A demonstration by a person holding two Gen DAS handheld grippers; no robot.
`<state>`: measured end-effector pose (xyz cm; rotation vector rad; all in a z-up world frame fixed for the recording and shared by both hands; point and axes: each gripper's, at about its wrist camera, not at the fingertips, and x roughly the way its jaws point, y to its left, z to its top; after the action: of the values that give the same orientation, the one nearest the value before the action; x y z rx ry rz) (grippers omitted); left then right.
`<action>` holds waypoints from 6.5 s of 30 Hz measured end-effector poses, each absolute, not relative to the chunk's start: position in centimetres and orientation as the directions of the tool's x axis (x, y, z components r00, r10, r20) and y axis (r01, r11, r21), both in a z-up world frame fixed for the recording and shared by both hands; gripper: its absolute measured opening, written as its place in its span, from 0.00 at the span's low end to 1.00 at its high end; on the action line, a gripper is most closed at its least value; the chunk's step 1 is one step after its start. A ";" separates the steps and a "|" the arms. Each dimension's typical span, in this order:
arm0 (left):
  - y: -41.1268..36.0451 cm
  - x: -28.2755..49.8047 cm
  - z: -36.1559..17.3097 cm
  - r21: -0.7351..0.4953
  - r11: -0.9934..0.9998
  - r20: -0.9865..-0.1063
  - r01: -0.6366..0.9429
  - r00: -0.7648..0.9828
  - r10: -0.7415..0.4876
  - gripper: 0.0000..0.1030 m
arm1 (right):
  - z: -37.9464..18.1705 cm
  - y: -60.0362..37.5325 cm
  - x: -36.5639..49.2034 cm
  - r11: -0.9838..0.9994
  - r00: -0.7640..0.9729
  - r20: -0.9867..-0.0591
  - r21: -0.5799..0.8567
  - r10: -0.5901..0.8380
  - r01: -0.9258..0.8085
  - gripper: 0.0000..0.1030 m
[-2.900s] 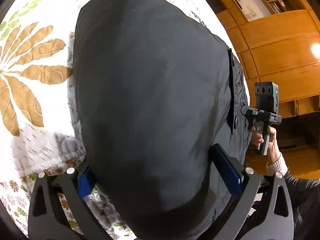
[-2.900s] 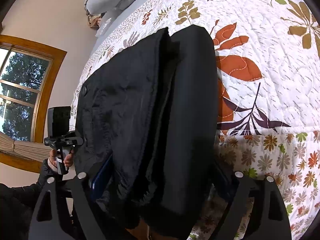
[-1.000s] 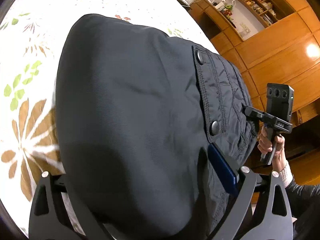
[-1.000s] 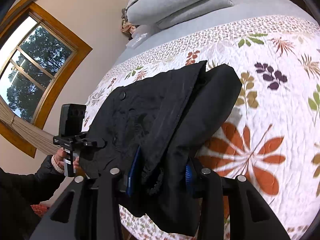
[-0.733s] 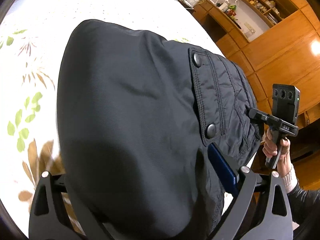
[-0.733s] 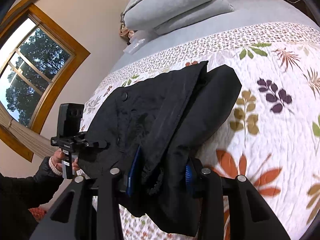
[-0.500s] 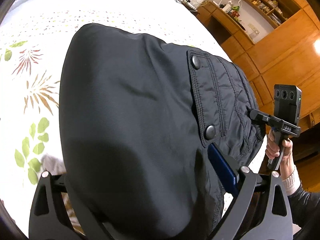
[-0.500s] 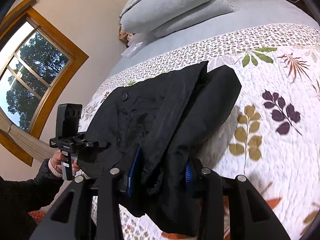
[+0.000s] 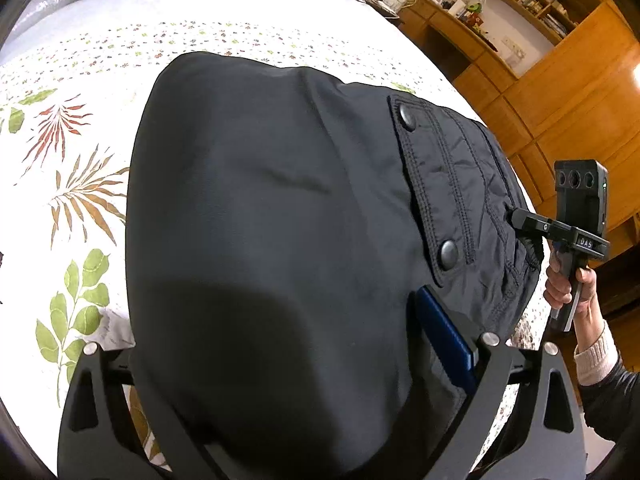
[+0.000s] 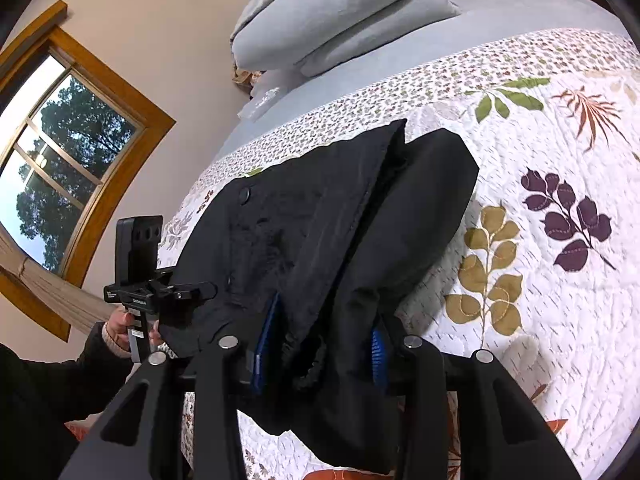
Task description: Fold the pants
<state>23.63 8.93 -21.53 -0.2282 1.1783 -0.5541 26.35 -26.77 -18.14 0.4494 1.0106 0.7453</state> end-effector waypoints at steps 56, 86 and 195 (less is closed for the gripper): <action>9.2 20.0 -20.3 -0.404 0.908 -0.841 0.115 0.344 -0.418 0.96 | -20.7 -29.3 21.5 0.707 0.263 -0.668 0.702 0.696 -0.089 0.40; 9.4 18.7 -20.9 -0.398 0.912 -0.845 0.101 0.347 -0.407 0.96 | -16.1 -26.8 22.4 0.694 0.292 -0.633 0.687 0.717 -0.213 0.17; 6.5 -0.5 -1.8 -0.104 0.994 -0.672 0.013 0.736 -0.080 0.98 | -0.1 -18.0 1.5 1.000 0.771 -0.636 -0.003 0.016 -0.023 0.97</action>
<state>-0.49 6.53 -1.76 -0.0947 0.7417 -0.0510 1.55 -18.02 -0.11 -0.0112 0.6895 0.0214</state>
